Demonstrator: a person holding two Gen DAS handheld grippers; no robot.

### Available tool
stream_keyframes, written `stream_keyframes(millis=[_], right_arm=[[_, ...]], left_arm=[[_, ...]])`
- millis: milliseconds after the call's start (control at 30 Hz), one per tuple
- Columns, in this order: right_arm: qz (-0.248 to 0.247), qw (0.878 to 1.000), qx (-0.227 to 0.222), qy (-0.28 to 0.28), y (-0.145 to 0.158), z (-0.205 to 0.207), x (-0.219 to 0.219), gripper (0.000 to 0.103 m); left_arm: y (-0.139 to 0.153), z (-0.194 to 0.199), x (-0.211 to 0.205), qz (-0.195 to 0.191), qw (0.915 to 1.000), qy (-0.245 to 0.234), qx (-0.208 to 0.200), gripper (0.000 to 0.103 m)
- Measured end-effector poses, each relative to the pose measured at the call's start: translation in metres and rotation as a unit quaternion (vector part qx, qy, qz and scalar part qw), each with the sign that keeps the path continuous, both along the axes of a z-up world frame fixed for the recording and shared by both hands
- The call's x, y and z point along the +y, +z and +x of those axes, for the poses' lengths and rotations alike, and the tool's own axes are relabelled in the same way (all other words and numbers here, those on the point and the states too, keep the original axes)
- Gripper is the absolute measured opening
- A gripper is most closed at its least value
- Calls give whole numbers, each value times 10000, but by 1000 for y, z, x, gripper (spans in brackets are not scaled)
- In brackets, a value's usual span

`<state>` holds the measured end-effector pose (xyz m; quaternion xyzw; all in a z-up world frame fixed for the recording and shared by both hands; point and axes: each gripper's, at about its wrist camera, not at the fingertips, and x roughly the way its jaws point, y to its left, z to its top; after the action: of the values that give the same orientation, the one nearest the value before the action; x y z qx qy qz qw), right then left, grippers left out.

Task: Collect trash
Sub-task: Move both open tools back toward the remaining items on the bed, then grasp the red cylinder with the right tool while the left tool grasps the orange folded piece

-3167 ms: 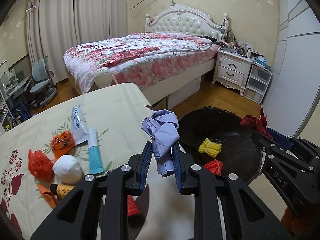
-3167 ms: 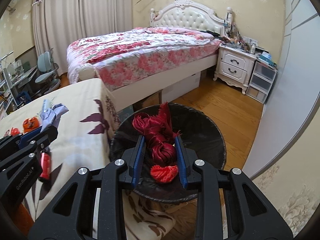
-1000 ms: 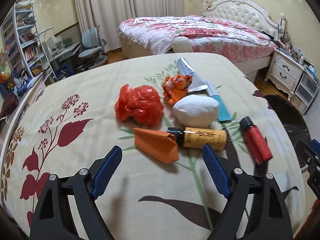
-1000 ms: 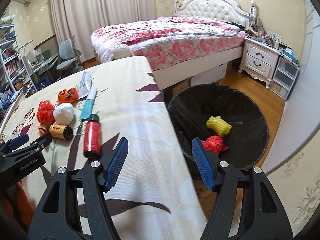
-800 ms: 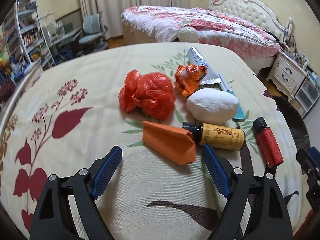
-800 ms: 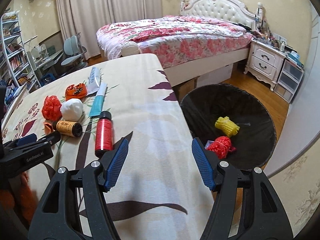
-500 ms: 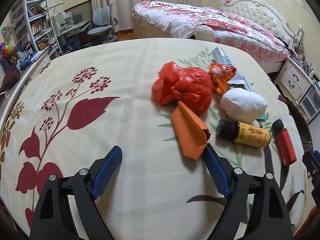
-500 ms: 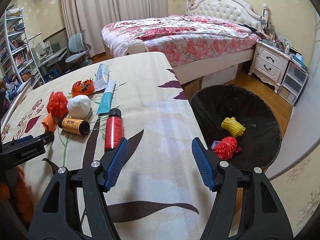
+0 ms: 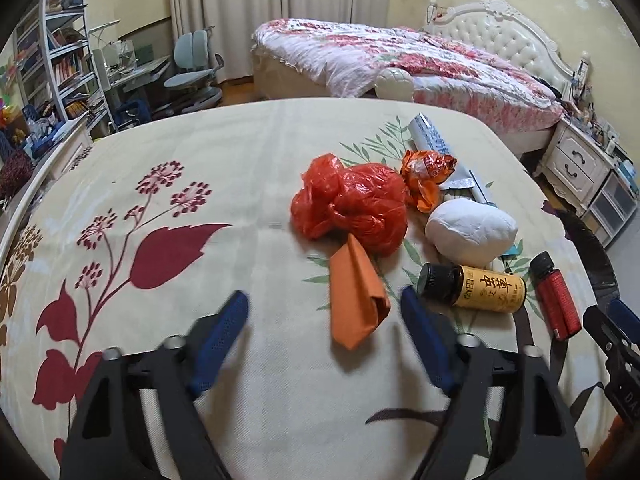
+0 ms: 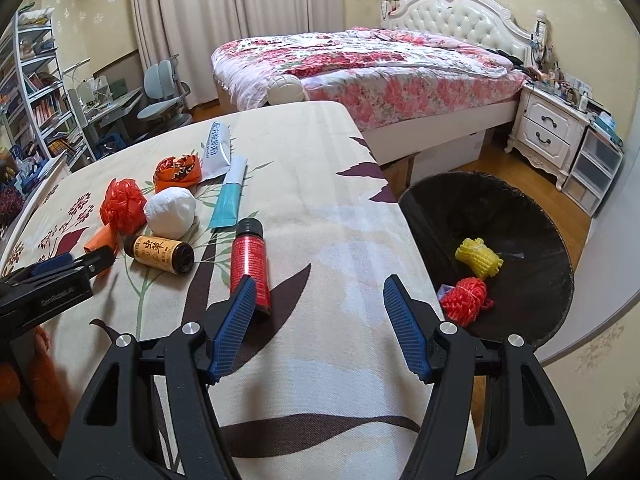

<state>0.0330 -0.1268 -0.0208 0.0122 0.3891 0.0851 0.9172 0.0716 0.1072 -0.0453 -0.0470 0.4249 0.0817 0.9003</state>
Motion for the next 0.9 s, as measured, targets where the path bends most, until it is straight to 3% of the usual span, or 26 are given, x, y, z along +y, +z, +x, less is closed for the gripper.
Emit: stream_keyframes(millis=[133, 200, 400, 600, 800, 867, 900], right_arm=[[-21, 10000, -2, 78, 1, 0, 7, 64], [-30, 9999, -7, 108, 2, 1, 10, 64], [-34, 9997, 25, 248, 2, 2, 21, 64], [-131, 9990, 97, 425, -2, 8, 36, 54], [-192, 9984, 229, 482, -8, 15, 43, 35], [-221, 9981, 269, 503, -10, 16, 46, 23], [-235, 9980, 281, 515, -11, 15, 46, 23]], left_arm=[[-3, 4, 1, -27, 10000, -62, 38, 43], [-2, 2, 2, 28, 10000, -92, 12, 26], [-1, -8, 8, -102, 9998, -142, -78, 24], [1, -16, 14, -188, 9997, -117, -127, 24], [2, -20, 16, -104, 9997, -110, -183, 24], [2, -21, 16, -82, 9997, -113, -202, 24], [2, -22, 16, -72, 9997, -111, -211, 24]])
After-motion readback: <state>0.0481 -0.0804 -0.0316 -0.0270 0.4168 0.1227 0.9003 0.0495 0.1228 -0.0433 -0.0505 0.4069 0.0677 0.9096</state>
